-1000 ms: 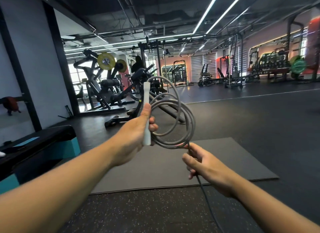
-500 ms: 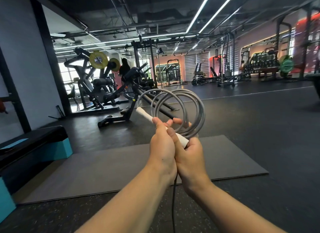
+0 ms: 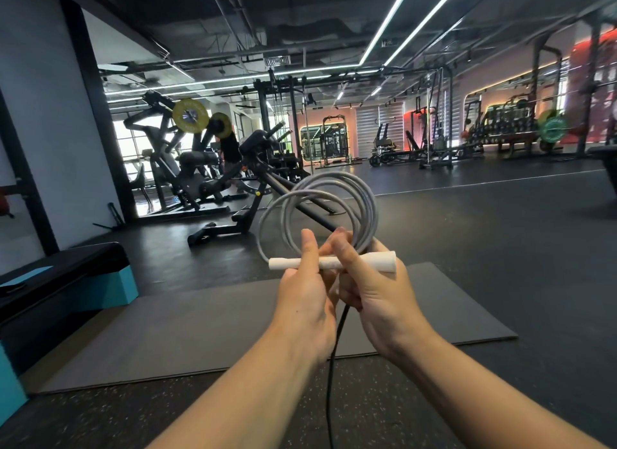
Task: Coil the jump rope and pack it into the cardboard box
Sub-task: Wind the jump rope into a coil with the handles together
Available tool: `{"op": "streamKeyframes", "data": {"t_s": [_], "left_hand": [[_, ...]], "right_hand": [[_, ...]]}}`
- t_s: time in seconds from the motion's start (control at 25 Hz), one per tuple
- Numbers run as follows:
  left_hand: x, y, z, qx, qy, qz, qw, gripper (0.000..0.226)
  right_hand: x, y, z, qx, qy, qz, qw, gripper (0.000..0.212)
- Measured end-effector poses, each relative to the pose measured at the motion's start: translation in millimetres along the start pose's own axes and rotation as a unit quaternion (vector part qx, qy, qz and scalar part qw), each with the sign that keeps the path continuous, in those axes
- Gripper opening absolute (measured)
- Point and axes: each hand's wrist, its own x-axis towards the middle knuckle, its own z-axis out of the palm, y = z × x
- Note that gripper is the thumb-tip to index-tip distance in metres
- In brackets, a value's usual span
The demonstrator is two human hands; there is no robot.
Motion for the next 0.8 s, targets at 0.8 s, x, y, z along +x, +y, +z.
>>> {"op": "streamKeyframes", "data": {"t_s": [0.8], "left_hand": [[-1,80,44,0.827,-0.267,0.147,0.472,0.065]], "right_hand": [[18,-46,-15,-0.725,-0.128,0.003,0.677,0.031]]}}
